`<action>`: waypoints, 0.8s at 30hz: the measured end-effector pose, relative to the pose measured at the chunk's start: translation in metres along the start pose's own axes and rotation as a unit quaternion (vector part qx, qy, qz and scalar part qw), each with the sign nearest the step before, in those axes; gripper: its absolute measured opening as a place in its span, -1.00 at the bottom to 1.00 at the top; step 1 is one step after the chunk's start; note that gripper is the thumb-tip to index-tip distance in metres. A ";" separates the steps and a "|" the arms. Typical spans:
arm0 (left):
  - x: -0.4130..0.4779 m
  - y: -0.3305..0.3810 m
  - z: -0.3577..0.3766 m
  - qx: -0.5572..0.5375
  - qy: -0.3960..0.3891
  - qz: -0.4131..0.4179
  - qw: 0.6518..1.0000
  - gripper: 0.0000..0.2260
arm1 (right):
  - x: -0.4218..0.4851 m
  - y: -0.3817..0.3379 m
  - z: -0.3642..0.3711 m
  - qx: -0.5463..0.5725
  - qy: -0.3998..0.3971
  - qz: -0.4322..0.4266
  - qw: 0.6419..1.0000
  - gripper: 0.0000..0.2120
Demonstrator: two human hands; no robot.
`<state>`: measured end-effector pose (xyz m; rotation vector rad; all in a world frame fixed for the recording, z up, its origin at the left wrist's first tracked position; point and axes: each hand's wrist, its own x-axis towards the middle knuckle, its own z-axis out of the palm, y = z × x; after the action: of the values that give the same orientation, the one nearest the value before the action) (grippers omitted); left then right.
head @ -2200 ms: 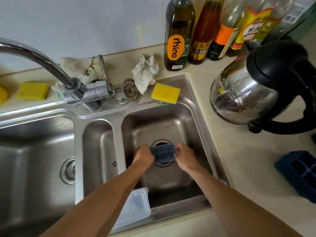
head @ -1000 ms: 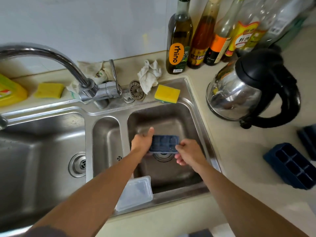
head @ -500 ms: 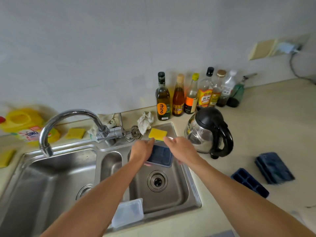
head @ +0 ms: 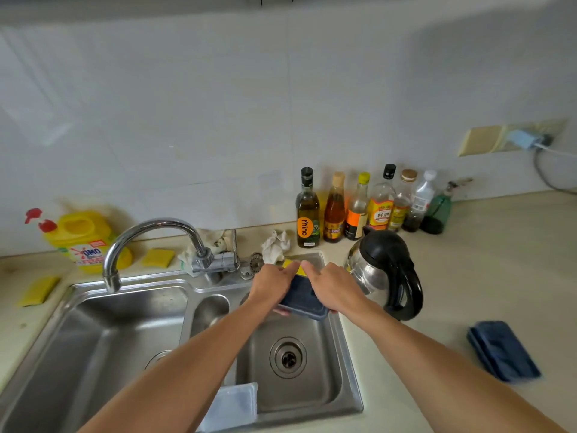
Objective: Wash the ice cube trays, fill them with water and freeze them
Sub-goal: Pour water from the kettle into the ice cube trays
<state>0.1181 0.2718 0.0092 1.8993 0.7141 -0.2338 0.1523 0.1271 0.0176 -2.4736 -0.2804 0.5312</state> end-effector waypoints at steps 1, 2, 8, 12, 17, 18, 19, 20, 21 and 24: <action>-0.001 0.003 0.000 -0.001 0.001 0.007 1.000 -0.53 | 0.000 0.002 -0.002 0.011 0.001 0.004 1.000 -0.40; -0.002 0.005 -0.001 -0.002 0.003 0.016 1.000 -0.49 | 0.000 0.004 -0.003 0.028 0.003 0.010 1.000 -0.39; -0.016 0.003 -0.002 -0.122 0.003 -0.011 0.992 -0.33 | 0.010 0.016 -0.005 0.146 0.070 0.067 0.985 -0.36; -0.016 -0.005 0.019 -0.135 0.067 0.037 0.988 -0.42 | 0.005 0.010 0.012 0.156 0.061 0.078 0.983 -0.36; -0.010 -0.011 0.017 -0.116 0.090 0.022 0.989 -0.53 | 0.003 0.002 0.020 0.158 0.029 0.105 0.981 -0.28; -0.010 -0.012 0.017 -0.112 0.081 0.027 0.990 -0.57 | 0.004 0.002 0.018 0.167 0.020 0.117 0.979 -0.30; -0.012 -0.014 0.018 -0.110 0.068 0.032 0.991 -0.61 | 0.006 0.001 0.016 0.176 0.009 0.122 0.977 -0.31; -0.013 -0.016 0.020 -0.105 0.056 0.034 0.992 -0.62 | 0.007 0.000 0.016 0.179 0.001 0.123 0.976 -0.31; -0.015 -0.017 0.023 -0.095 0.045 0.033 0.994 -0.61 | 0.008 0.000 0.016 0.174 -0.001 0.116 0.978 -0.29; -0.016 -0.021 0.027 -0.075 0.026 0.024 0.997 -0.56 | 0.005 0.000 0.021 0.154 0.017 0.093 0.984 -0.35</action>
<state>0.0975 0.2480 -0.0110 1.7822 0.7016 -0.0981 0.1477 0.1393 0.0003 -2.2150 0.0471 0.5618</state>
